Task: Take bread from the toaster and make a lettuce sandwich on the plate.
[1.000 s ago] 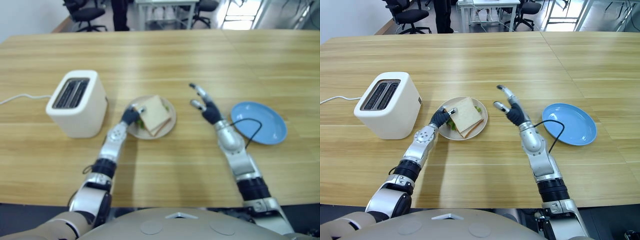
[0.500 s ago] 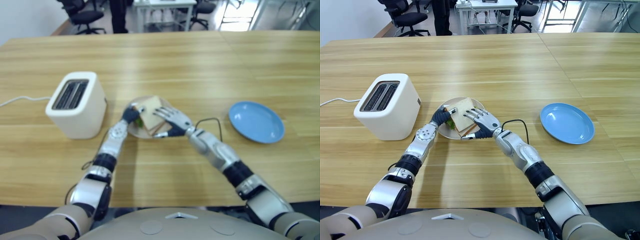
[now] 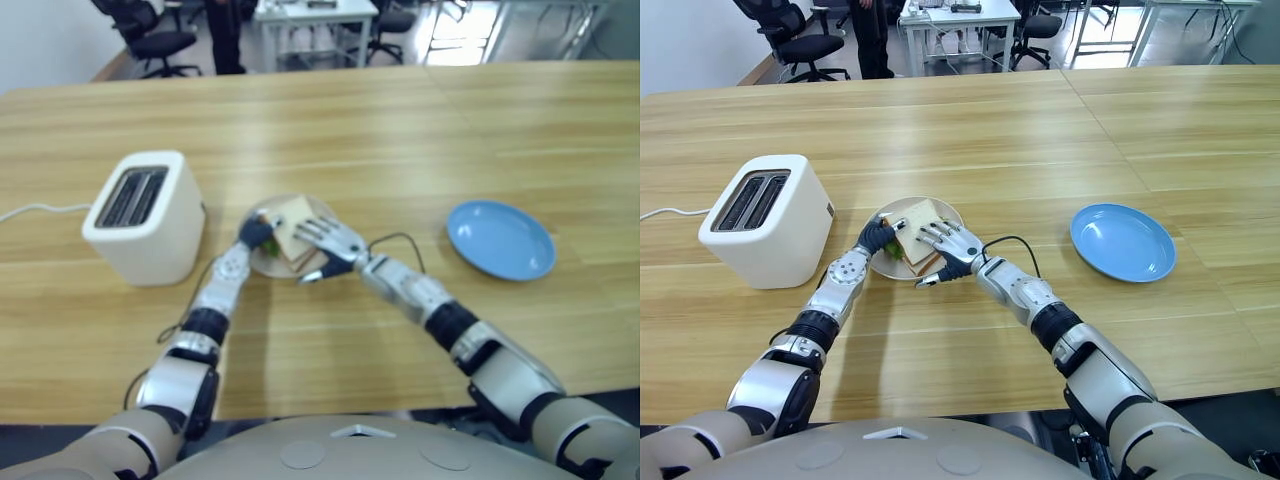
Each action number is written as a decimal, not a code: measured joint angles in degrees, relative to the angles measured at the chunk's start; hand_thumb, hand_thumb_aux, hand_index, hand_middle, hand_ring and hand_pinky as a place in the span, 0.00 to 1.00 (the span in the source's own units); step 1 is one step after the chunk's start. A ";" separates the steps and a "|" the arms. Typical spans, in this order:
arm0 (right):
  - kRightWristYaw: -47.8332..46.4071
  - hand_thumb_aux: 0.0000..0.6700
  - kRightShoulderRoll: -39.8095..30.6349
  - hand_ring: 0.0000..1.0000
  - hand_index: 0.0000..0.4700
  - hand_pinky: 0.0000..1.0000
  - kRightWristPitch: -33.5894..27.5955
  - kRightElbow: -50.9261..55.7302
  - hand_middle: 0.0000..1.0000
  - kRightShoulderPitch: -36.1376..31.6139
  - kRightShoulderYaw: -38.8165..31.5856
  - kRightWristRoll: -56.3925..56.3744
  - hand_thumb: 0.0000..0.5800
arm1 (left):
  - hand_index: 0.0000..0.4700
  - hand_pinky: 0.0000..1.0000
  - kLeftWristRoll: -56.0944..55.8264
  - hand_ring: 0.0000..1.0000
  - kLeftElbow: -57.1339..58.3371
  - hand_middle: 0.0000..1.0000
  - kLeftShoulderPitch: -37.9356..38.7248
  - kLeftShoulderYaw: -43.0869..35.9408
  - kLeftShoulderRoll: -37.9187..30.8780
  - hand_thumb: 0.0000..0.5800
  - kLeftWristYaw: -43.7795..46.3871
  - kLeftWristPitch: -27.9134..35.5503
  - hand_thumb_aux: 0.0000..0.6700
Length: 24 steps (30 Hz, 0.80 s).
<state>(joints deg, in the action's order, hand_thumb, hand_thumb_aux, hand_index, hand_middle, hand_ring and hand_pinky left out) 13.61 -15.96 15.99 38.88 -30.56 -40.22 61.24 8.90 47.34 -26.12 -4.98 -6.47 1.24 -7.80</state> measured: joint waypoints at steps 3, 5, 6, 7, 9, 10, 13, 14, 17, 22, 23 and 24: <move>-0.47 0.00 0.96 0.00 0.00 0.00 -0.11 1.83 0.00 -0.73 -0.75 0.14 0.00 | 0.97 1.00 2.75 1.00 -0.73 1.00 0.64 -1.14 -0.86 1.00 -2.53 -0.20 1.00; -1.25 0.00 1.71 0.00 0.00 0.00 -0.20 2.42 0.00 -1.07 -1.31 0.14 0.00 | 0.00 0.00 9.31 0.00 -3.58 0.00 2.19 -4.62 -3.01 0.00 -7.51 0.60 0.00; -1.36 0.00 1.82 0.00 0.00 0.00 -0.20 2.38 0.00 -1.08 -1.61 0.14 0.00 | 0.00 0.00 12.57 0.00 -5.16 0.00 3.32 -6.33 -4.07 0.00 -9.80 1.36 0.00; -1.39 0.00 1.83 0.00 0.00 0.00 -0.20 2.21 0.00 -1.03 -1.82 0.13 0.00 | 0.00 0.00 15.79 0.00 -6.87 0.00 4.41 -7.74 -5.08 0.00 -11.99 2.15 0.00; -1.67 0.00 1.53 0.00 0.00 0.00 -0.32 1.41 0.00 -0.88 -2.01 0.10 0.00 | 0.00 0.00 21.90 0.00 -11.41 0.00 6.24 -10.18 -6.78 0.00 -15.74 4.25 0.00; -1.92 0.00 1.40 0.00 0.00 0.00 -0.36 0.96 0.00 -0.82 -2.03 0.06 0.00 | 0.00 0.00 23.66 0.00 -12.78 0.00 6.55 -11.01 -7.20 0.00 -16.65 5.04 0.00; -2.45 0.00 1.26 0.00 0.00 0.00 -0.48 -0.04 0.00 -0.57 -2.11 -0.06 0.00 | 0.00 0.00 29.86 0.00 -17.91 0.00 7.31 -13.06 -8.53 0.00 -18.79 8.42 0.00; -2.59 0.00 1.27 0.00 0.00 0.00 -0.49 -0.27 0.00 -0.56 -2.14 -0.07 0.00 | 0.00 0.00 31.89 0.00 -19.50 0.00 7.49 -13.58 -8.78 0.00 -19.30 9.70 0.00; -3.32 0.00 1.27 0.00 0.00 0.00 -0.53 -0.92 0.00 -0.57 -2.16 -0.09 0.00 | 0.00 0.00 35.75 0.00 -23.38 0.00 8.65 -14.46 -9.25 0.00 -20.08 12.51 0.00; -4.94 0.00 1.39 0.00 0.00 0.00 -0.90 -1.64 0.00 0.03 -2.45 -0.11 0.00 | 0.00 0.00 39.35 0.00 -34.93 0.00 11.38 -14.20 -10.53 0.00 -22.11 14.49 0.00; -5.36 0.00 1.64 0.00 0.00 0.00 -0.92 -1.74 0.00 0.04 -2.51 -0.10 0.00 | 0.00 0.00 39.82 0.00 -37.87 0.00 11.38 -14.00 -10.54 0.00 -22.53 14.35 0.00; -5.73 0.00 1.85 0.00 0.00 0.00 -0.93 -1.85 0.00 0.10 -2.60 -0.10 0.00 | 0.00 0.00 40.19 0.00 -40.92 0.00 11.41 -13.49 -10.70 0.00 -22.69 14.13 0.00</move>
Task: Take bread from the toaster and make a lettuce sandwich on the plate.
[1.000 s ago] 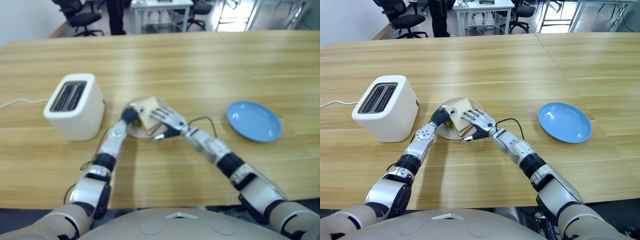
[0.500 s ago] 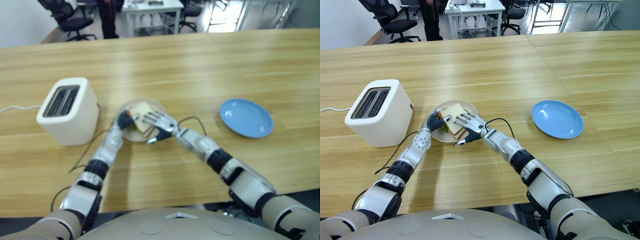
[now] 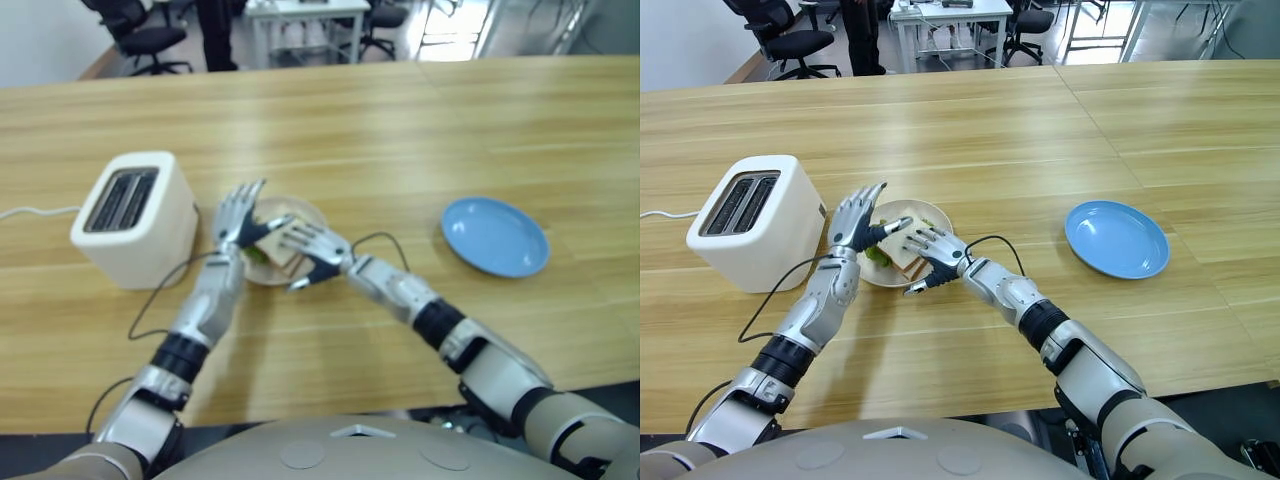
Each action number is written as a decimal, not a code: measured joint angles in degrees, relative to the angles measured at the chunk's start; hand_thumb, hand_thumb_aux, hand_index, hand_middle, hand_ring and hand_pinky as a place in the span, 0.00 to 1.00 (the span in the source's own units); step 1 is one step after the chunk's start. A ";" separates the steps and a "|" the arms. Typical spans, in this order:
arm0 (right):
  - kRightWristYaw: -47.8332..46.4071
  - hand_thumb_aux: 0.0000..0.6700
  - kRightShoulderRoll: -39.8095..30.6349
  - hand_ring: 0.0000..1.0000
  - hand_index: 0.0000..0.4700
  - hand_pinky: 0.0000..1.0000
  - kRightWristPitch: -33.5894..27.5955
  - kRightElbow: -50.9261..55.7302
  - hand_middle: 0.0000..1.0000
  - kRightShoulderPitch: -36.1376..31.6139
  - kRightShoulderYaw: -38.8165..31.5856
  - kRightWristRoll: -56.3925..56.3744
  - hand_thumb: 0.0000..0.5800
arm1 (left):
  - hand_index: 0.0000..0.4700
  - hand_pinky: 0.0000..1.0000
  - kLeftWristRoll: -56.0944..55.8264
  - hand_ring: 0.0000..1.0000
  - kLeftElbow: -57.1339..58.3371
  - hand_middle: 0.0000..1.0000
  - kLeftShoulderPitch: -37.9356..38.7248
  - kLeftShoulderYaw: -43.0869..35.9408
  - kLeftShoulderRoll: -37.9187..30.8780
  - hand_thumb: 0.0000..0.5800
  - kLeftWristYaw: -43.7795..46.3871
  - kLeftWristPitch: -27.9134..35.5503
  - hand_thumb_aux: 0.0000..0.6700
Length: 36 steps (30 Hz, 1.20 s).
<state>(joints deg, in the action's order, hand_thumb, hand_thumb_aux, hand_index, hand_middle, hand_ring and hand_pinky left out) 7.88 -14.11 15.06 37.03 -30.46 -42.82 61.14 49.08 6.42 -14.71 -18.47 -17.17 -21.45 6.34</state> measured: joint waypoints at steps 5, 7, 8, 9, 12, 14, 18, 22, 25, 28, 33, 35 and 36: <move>-0.32 0.00 0.07 0.00 0.00 0.00 -0.12 -0.42 0.00 0.17 -0.08 0.00 0.00 | 0.00 0.00 0.38 0.00 -8.27 0.00 2.06 2.31 -1.78 0.00 0.58 -0.17 0.00; -0.33 0.00 0.02 0.00 0.00 0.00 -0.18 -0.48 0.00 0.19 -0.08 0.00 0.00 | 0.00 0.00 0.36 0.00 -9.05 0.00 2.94 3.09 -2.32 0.00 1.27 -0.06 0.00; -0.35 0.00 0.02 0.00 0.00 0.00 -0.21 -0.51 0.00 0.21 -0.08 0.00 0.00 | 0.00 0.00 0.34 0.00 -9.37 0.00 3.24 3.61 -2.34 0.00 1.50 -0.07 0.00; -0.36 0.00 0.03 0.00 0.00 0.00 -0.24 -0.52 0.00 0.22 -0.08 0.00 0.00 | 0.00 0.00 0.31 0.00 -9.65 0.00 3.44 4.01 -2.44 0.00 1.66 -0.10 0.00; -0.38 0.00 0.02 0.00 0.00 0.00 -0.25 -0.66 0.00 0.29 -0.07 -0.02 0.00 | 0.00 0.00 -0.06 0.00 -10.04 0.00 3.94 4.87 -2.53 0.00 2.33 -0.33 0.00; -0.37 0.00 -0.26 0.00 0.00 0.00 -0.23 -1.37 0.00 0.73 0.09 -0.29 0.00 | 0.00 0.00 -2.11 0.00 -10.04 0.00 4.35 5.45 -2.49 0.00 3.27 -1.17 0.00; 2.23 0.00 -3.38 0.00 0.00 0.00 1.67 -7.17 0.00 3.59 1.11 -1.76 0.00 | 0.00 0.00 -11.85 0.00 -7.74 0.00 5.72 8.57 -1.62 0.00 6.93 -5.51 0.00; 8.87 0.00 -7.51 0.00 0.00 0.00 4.63 -17.78 0.00 7.61 4.41 -2.54 0.00 | 0.00 0.97 -20.62 0.97 -5.67 0.97 8.72 11.76 -1.36 0.00 10.21 -9.34 0.00; 13.88 0.00 -10.28 0.00 0.00 0.00 7.30 -30.91 0.00 11.38 12.00 -6.48 0.00 | 0.44 1.00 -25.80 1.00 -8.71 1.00 11.72 14.83 -2.33 0.69 12.51 -13.24 0.45; 14.87 0.00 -12.17 0.00 0.00 0.00 8.71 -39.13 0.00 15.30 18.56 -11.24 0.00 | 0.98 1.00 -30.11 1.00 -13.38 1.00 14.09 19.16 -3.56 1.00 14.16 -16.60 1.00; 10.81 0.00 -14.12 0.00 0.00 0.00 7.80 -44.71 0.00 21.96 26.32 -18.85 0.00 | 0.98 1.00 -31.43 1.00 -24.30 1.00 20.87 25.27 -8.03 1.00 16.76 -22.23 1.00; 5.81 0.87 -15.15 0.29 0.85 0.29 6.44 -44.65 0.29 24.35 27.56 -22.58 0.98 | 0.98 1.00 -31.32 1.00 -27.56 1.00 23.17 26.34 -11.33 1.00 20.07 -22.62 1.00; 3.24 1.00 -15.85 0.78 0.98 0.78 5.83 -44.54 0.78 25.36 27.72 -24.19 1.00 | 0.98 1.00 -31.29 1.00 -28.58 1.00 23.68 27.10 -12.39 1.00 21.58 -21.81 1.00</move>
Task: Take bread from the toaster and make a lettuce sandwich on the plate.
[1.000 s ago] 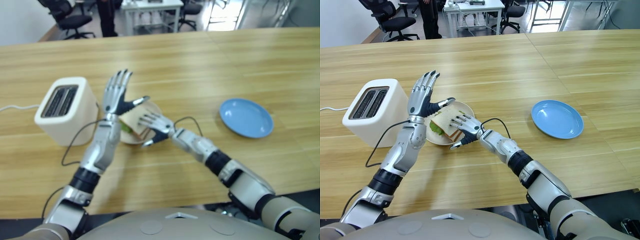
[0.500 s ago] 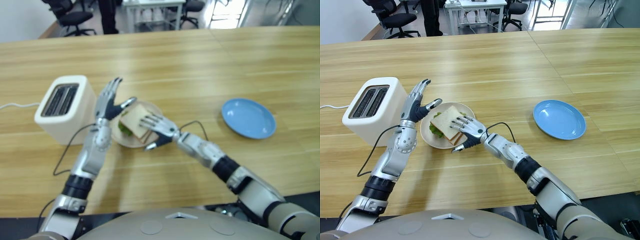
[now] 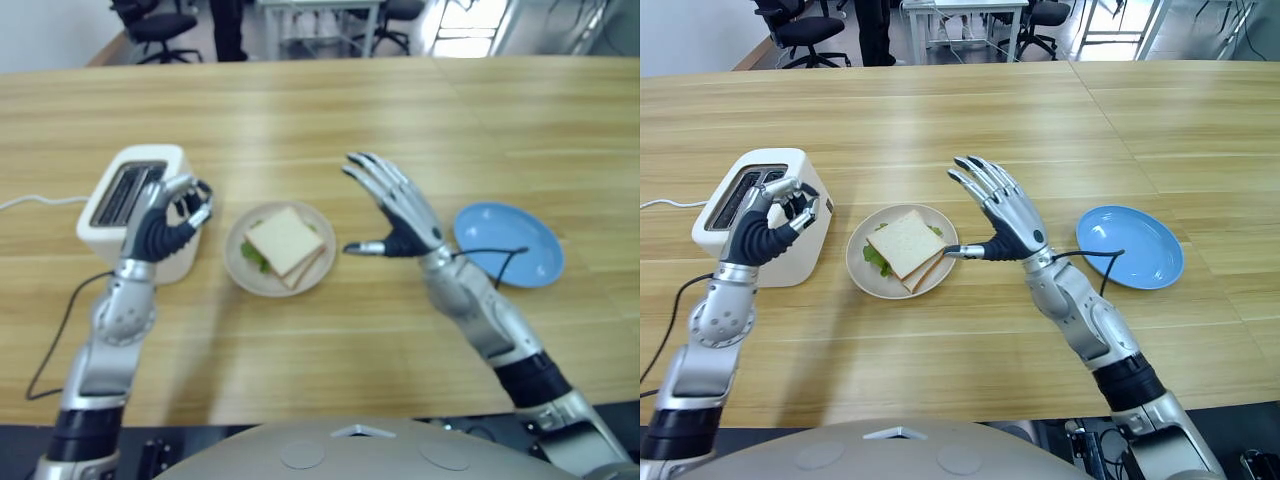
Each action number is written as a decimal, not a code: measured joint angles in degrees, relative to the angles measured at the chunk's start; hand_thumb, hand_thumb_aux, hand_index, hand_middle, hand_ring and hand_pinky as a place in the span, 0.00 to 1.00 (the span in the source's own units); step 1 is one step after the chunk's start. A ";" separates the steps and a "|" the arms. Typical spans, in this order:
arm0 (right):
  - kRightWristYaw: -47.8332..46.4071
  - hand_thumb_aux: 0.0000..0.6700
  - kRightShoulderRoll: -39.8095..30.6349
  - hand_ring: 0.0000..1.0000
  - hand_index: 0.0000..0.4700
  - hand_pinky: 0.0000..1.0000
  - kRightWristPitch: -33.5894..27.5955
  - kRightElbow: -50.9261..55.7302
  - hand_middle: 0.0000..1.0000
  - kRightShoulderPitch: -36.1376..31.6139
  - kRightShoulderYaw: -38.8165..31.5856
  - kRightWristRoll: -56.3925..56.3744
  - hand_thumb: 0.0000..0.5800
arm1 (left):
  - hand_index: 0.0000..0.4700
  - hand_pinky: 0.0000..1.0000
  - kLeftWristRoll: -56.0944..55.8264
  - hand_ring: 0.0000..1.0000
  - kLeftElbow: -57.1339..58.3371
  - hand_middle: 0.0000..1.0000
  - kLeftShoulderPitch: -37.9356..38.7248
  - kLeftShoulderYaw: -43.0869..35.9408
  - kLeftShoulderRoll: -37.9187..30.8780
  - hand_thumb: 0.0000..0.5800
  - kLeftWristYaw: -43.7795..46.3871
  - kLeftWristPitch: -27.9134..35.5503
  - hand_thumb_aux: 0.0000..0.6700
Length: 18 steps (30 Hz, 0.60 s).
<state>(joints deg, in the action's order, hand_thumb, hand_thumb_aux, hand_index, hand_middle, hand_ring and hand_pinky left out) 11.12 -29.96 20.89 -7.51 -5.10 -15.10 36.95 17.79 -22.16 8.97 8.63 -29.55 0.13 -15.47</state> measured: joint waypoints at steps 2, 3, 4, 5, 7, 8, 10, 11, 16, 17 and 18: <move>-5.68 1.00 -1.21 1.00 0.98 1.00 -1.65 0.16 1.00 2.47 0.33 -3.55 1.00 | 0.98 1.00 -1.33 1.00 -2.69 1.00 0.57 3.48 -1.04 1.00 2.79 4.28 1.00; -7.57 1.00 -1.87 1.00 0.98 1.00 -2.16 0.12 1.00 3.64 0.76 -4.67 1.00 | 0.98 1.00 -2.24 1.00 -4.26 1.00 0.61 5.22 -1.24 1.00 4.16 7.03 1.00; -9.17 1.00 -2.02 1.00 0.98 1.00 -2.89 -0.14 1.00 4.66 1.93 -5.86 1.00 | 0.98 1.00 -2.18 1.00 -6.11 1.00 0.77 6.12 -1.65 1.00 5.80 9.74 1.00; -9.88 1.00 -2.12 1.00 0.98 1.00 -3.24 -0.33 1.00 4.94 2.47 -6.44 1.00 | 0.98 1.00 -2.12 1.00 -7.14 1.00 1.11 6.16 -1.91 1.00 6.80 10.97 1.00; -11.66 1.00 -2.06 1.00 0.98 1.00 -4.40 -2.47 1.00 5.84 4.35 -7.55 1.00 | 0.98 1.00 -1.99 1.00 -8.28 1.00 1.47 3.62 -2.07 1.00 11.01 14.99 1.00; -12.01 1.00 -1.99 1.00 0.98 1.00 -4.55 -2.87 1.00 5.85 4.46 -7.74 1.00 | 0.98 1.00 -2.01 1.00 -8.22 1.00 1.61 2.59 -2.07 1.00 12.06 15.78 1.00; -12.99 1.00 -1.48 1.00 0.98 1.00 -5.34 -3.90 1.00 6.31 4.63 -7.58 1.00 | 0.98 1.00 -0.86 1.00 -5.68 1.00 1.66 -2.23 -2.48 1.00 16.17 19.32 1.00; -13.20 1.00 -1.31 1.00 0.98 1.00 -5.45 -3.90 1.00 6.30 4.55 -7.45 1.00 | 0.98 1.00 -0.07 1.00 -4.29 1.00 1.77 -3.56 -2.90 1.00 16.92 20.06 1.00; -13.52 1.00 -0.39 1.00 0.98 1.00 -5.93 -2.04 1.00 5.97 3.55 -3.89 1.00 | 0.98 1.00 6.78 1.00 9.80 1.00 2.63 -12.47 -4.30 1.00 20.62 25.14 1.00; -13.53 1.00 -0.41 1.00 0.98 1.00 -6.15 -1.59 1.00 5.96 3.53 -3.10 1.00 | 0.98 1.00 7.35 1.00 11.30 1.00 2.71 -13.44 -4.37 1.00 20.91 25.61 1.00; -13.53 1.00 -0.43 1.00 0.98 1.00 -6.36 -1.02 1.00 5.97 3.49 -2.24 1.00 | 0.98 1.00 8.25 1.00 12.49 1.00 2.84 -14.43 -4.44 1.00 21.23 26.16 1.00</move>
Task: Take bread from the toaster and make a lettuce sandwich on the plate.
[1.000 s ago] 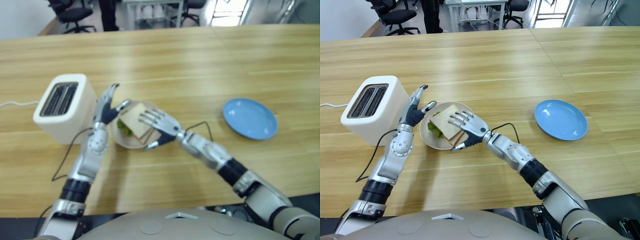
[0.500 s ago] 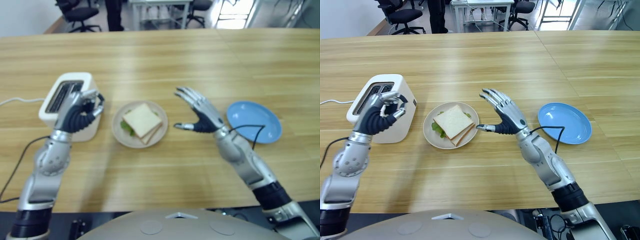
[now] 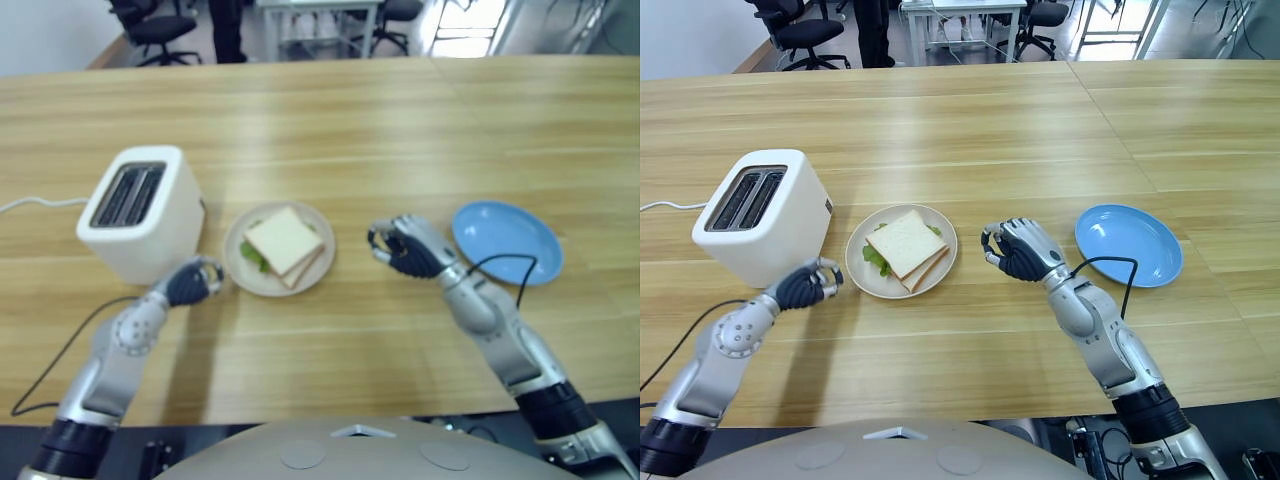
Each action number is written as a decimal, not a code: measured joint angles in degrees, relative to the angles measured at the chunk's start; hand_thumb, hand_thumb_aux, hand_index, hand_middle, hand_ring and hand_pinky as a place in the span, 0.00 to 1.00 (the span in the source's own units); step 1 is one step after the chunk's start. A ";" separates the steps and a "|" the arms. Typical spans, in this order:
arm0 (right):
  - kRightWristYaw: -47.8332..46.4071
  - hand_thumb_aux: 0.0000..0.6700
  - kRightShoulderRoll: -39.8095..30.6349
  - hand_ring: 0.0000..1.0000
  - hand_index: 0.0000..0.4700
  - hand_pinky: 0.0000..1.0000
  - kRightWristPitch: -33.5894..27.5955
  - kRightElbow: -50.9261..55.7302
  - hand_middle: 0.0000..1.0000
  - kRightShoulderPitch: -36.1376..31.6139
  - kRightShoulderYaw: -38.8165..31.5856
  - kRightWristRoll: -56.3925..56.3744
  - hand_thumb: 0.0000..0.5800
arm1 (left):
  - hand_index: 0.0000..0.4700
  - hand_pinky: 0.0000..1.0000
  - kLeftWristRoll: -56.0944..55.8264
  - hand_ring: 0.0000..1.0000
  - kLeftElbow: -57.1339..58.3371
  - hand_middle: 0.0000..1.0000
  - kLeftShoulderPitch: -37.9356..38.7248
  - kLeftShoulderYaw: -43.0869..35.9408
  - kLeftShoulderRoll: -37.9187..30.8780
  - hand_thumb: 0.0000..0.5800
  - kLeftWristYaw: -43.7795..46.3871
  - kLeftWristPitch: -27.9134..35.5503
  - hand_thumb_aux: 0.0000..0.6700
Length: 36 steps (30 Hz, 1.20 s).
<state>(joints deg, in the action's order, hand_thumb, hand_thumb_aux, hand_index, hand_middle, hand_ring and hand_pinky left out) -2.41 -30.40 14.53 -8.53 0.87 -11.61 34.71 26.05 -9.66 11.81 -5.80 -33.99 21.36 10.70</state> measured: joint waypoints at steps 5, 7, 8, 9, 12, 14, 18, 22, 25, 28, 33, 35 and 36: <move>-1.36 1.00 -0.55 1.00 0.98 1.00 -1.51 2.75 1.00 -0.20 -1.37 4.12 1.00 | 0.98 1.00 3.71 1.00 2.59 1.00 -1.00 -2.52 -1.45 1.00 0.63 2.37 1.00; -2.00 1.00 -0.55 1.00 0.98 1.00 -1.70 3.66 1.00 -0.06 -2.11 5.04 1.00 | 0.98 1.00 4.71 1.00 2.59 1.00 -1.09 -2.49 -1.80 1.00 0.67 3.36 1.00; -2.22 1.00 -0.55 1.00 0.98 1.00 -1.81 3.81 1.00 0.04 -2.15 5.33 1.00 | 0.98 1.00 5.13 1.00 2.53 1.00 -1.11 -2.43 -1.86 1.00 0.66 3.92 1.00; -2.38 1.00 -0.54 1.00 0.98 1.00 -1.95 4.02 1.00 0.04 -2.21 5.53 1.00 | 0.98 1.00 5.43 1.00 2.51 1.00 -1.16 -2.44 -2.07 1.00 0.66 4.42 1.00; -3.33 1.00 -0.45 1.00 0.98 1.00 -2.53 5.73 1.00 -0.10 -3.27 6.42 1.00 | 0.98 1.00 5.86 1.00 3.29 1.00 -1.80 -2.65 -2.62 1.00 0.72 4.93 1.00; -4.47 1.00 -0.27 1.00 0.98 1.00 -2.89 6.97 1.00 -0.09 -4.75 6.98 1.00 | 0.98 1.00 5.96 1.00 4.36 1.00 -3.24 -3.63 -2.39 1.00 0.70 4.63 1.00; -6.39 1.00 -0.03 1.00 0.98 1.00 -3.57 10.05 1.00 -0.40 -7.53 8.02 1.00 | 0.98 1.00 5.83 1.00 6.68 1.00 -6.25 -5.44 -0.19 1.00 0.44 3.46 1.00; -7.31 1.00 1.81 1.00 0.98 1.00 -3.62 14.70 1.00 -3.77 -11.05 9.26 1.00 | 0.98 1.00 4.83 1.00 13.61 1.00 -13.21 -8.49 5.48 1.00 -0.09 0.32 1.00; -7.05 1.00 3.80 1.00 0.98 1.00 -2.96 19.61 1.00 -7.47 -13.43 9.68 1.00 | 0.98 1.00 3.31 1.00 19.01 1.00 -17.17 -10.19 8.62 1.00 -0.51 -2.92 1.00; -5.80 1.00 5.99 1.00 0.98 1.00 -2.05 25.32 1.00 -11.86 -14.42 9.99 1.00 | 0.98 1.00 1.34 1.00 23.87 1.00 -20.28 -10.18 10.94 1.00 -0.44 -5.46 1.00; -1.39 1.00 11.75 1.00 0.98 1.00 0.95 41.14 1.00 -22.67 -17.38 10.29 1.00 | 0.98 1.00 -0.89 1.00 34.23 1.00 -27.23 -10.22 15.07 1.00 -1.99 -8.85 1.00; 1.24 1.00 13.53 1.00 0.98 1.00 2.25 48.50 1.00 -27.12 -17.82 10.25 1.00 | 0.98 1.00 -1.40 1.00 38.30 1.00 -29.93 -10.20 16.39 1.00 -3.37 -9.79 1.00; 2.31 1.00 14.16 1.00 0.98 1.00 2.60 51.74 1.00 -29.11 -17.99 10.25 1.00 | 0.98 1.00 -1.33 1.00 40.20 1.00 -31.31 -10.30 16.90 1.00 -4.25 -10.01 1.00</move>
<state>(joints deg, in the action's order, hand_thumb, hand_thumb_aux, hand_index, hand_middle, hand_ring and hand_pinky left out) -0.09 -16.24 17.13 43.21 -28.24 -29.60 44.96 24.72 30.54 -19.50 -16.10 -17.09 17.11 0.69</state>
